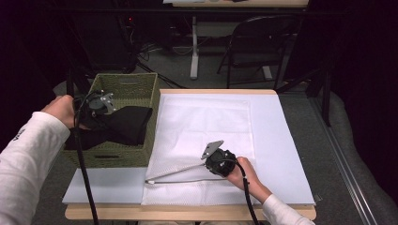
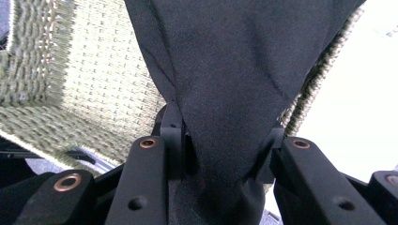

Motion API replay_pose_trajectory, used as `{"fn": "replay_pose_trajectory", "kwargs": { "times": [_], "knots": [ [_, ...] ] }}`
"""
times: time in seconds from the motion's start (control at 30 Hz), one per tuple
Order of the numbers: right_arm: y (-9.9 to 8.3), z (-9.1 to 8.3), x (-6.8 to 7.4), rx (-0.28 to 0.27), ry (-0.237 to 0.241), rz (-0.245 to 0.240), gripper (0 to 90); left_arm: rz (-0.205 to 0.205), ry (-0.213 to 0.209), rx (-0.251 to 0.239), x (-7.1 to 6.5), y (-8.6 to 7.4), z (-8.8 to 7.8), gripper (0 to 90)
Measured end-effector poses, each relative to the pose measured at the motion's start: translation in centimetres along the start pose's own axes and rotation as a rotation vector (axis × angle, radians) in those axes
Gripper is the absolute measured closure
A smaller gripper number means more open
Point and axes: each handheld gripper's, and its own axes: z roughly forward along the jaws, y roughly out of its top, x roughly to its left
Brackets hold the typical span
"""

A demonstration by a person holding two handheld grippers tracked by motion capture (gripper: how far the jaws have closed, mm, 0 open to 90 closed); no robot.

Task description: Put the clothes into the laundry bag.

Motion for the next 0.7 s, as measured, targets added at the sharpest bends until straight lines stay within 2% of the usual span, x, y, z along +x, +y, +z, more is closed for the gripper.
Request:
{"fn": "replay_pose_trajectory", "kwargs": {
  "times": [0.03, 0.07, 0.1, 0.3, 0.4, 0.7],
  "knots": [
    [0.0, 0.1, -0.1, -0.005, 0.000, -0.016, 88.8, 0.001, -0.002, -0.002, 0.0, 0.0, -0.2, 66.1],
    [0.0, 0.1, -0.1, -0.004, -0.002, -0.013, 88.8, 0.001, -0.002, -0.002, 0.0, 0.0, -0.2, 66.1],
    [0.1, 0.1, -0.2, -0.011, 0.001, -0.039, 88.8, 0.000, -0.001, -0.012, -0.1, 0.0, -0.8, 66.1],
    [0.1, 0.0, -0.1, -0.012, -0.004, -0.011, 88.8, 0.005, -0.009, -0.010, -0.3, 0.2, -2.0, 66.0],
    [0.1, 0.0, -0.2, -0.017, -0.005, -0.029, 88.8, 0.011, -0.015, -0.014, -0.3, 0.3, -2.8, 65.9],
    [0.1, -0.1, -0.1, -0.016, -0.008, -0.033, 88.8, 0.014, -0.030, -0.029, -0.8, 0.4, -4.4, 65.9]
  ]
}}
